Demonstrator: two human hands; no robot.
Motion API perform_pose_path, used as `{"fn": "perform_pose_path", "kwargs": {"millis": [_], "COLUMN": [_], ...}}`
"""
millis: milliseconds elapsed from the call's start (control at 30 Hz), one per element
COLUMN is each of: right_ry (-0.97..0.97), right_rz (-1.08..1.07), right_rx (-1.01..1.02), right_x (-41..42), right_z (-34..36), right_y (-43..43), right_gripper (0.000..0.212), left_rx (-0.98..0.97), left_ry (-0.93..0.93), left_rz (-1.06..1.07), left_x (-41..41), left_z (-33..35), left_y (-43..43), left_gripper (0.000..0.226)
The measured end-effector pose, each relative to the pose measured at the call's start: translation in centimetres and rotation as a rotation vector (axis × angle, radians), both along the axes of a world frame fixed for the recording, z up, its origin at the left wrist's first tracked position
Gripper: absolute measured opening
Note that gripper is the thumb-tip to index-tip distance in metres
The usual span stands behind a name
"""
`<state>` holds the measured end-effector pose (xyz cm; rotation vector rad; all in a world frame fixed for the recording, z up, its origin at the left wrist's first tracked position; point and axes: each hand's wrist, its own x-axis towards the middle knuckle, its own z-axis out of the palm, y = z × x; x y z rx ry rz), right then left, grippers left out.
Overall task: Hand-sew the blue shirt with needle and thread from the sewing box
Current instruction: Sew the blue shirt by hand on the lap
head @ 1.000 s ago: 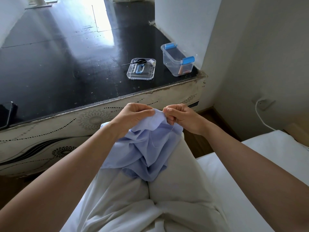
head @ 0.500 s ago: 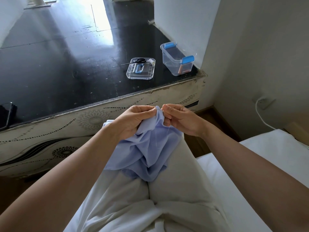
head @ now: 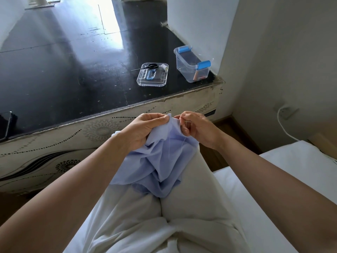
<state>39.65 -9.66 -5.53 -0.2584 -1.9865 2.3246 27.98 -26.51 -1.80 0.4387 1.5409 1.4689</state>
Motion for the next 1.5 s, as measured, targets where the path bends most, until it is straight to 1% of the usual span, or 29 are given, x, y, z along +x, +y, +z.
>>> {"fn": "perform_pose_path", "kwargs": {"millis": [67, 167, 200, 233, 367, 433, 567, 633, 700, 767, 833, 900, 967, 1033, 1133, 1233, 1267, 1333, 1400, 1433, 1467, 1500], "right_ry": [-0.006, 0.012, 0.019, 0.02, -0.005, 0.007, 0.022, 0.008, -0.015, -0.027, 0.059, 0.168, 0.237, 0.285, 0.296, 0.275, 0.296, 0.361, 0.411, 0.418, 0.405, 0.377], "right_rz": [0.004, 0.03, 0.033, 0.025, -0.037, -0.032, -0.047, -0.078, -0.145, -0.25, -0.331, -0.335, -0.331, -0.34, -0.354, -0.314, -0.306, -0.307, -0.301, -0.277, -0.226, -0.157], "right_rx": [-0.006, 0.025, 0.036, 0.053, 0.128, 0.139, 0.103, 0.128, 0.201, 0.334, 0.511, 0.636, 0.734, 0.774, 0.803, 0.826, 0.834, 0.844, 0.842, 0.809, 0.707, 0.531], "right_x": [-0.1, -0.4, -0.4, -0.5, -0.3, -0.3, -0.2, -0.3, -0.7, -1.0, -1.3, -1.4, -1.5, -1.6, -1.7, -2.0, -1.9, -1.9, -2.0, -2.0, -2.0, -2.0], "right_z": [-0.1, 0.2, 0.4, 0.5, 0.3, 0.2, 0.8, 1.0, 1.0, 1.0, 1.0, 1.2, 1.2, 1.0, 1.0, 0.8, 0.8, 0.9, 1.5, 1.9, 2.5, 3.0], "right_y": [-0.1, -0.6, -0.8, -0.9, -0.6, -0.5, -0.9, -1.0, -0.9, -0.8, -0.9, -1.2, -1.4, -1.5, -1.7, -1.6, -1.9, -2.5, -3.3, -3.7, -4.1, -4.3], "right_gripper": [0.033, 0.032, 0.03, 0.027, 0.026, 0.023, 0.018, 0.018, 0.016, 0.015, 0.021, 0.016, 0.016, 0.015, 0.013, 0.003, 0.004, 0.008, 0.006, 0.006, 0.006, 0.007], "left_rx": [-0.007, -0.054, -0.063, -0.061, -0.007, -0.023, -0.078, -0.111, -0.131, -0.145, -0.167, -0.193, -0.21, -0.24, -0.266, -0.282, -0.305, -0.387, -0.458, -0.462, -0.446, -0.412], "left_ry": [0.004, -0.005, -0.016, -0.017, -0.004, 0.005, 0.056, 0.059, 0.031, 0.018, 0.03, 0.052, 0.063, 0.058, 0.095, 0.099, 0.101, 0.172, 0.252, 0.261, 0.244, 0.209], "left_rz": [0.008, 0.007, 0.014, 0.033, 0.095, 0.105, 0.087, 0.103, 0.144, 0.188, 0.253, 0.287, 0.262, 0.23, 0.171, 0.151, 0.14, 0.102, 0.12, 0.15, 0.185, 0.212], "left_x": [0.1, 0.3, 0.5, 0.5, 0.8, 0.9, 1.0, 1.0, 0.9, 0.9, 0.9, 0.8, 0.9, 1.1, 1.4, 1.3, 1.4, 1.4, 1.5, 1.3, 1.0, 0.9], "left_z": [-0.2, -0.4, -0.4, -0.4, -0.2, -0.3, 0.0, -0.1, -0.1, -0.1, -0.2, -0.2, 0.0, 0.2, 0.2, 0.2, 0.3, 0.4, 0.3, -0.1, -0.5, -0.9], "left_y": [0.1, 0.3, 0.3, 0.3, 0.5, 0.6, 0.8, 0.8, 0.9, 1.1, 1.2, 1.3, 1.4, 1.4, 1.3, 1.1, 1.1, 1.2, 1.2, 1.2, 1.0, 0.9], "left_gripper": [0.022, 0.048, 0.053, 0.052, 0.027, 0.018, 0.019, 0.019, 0.018, 0.02, 0.02, 0.019, 0.019, 0.019, 0.015, 0.014, 0.018, 0.027, 0.015, 0.019, 0.027, 0.031]}}
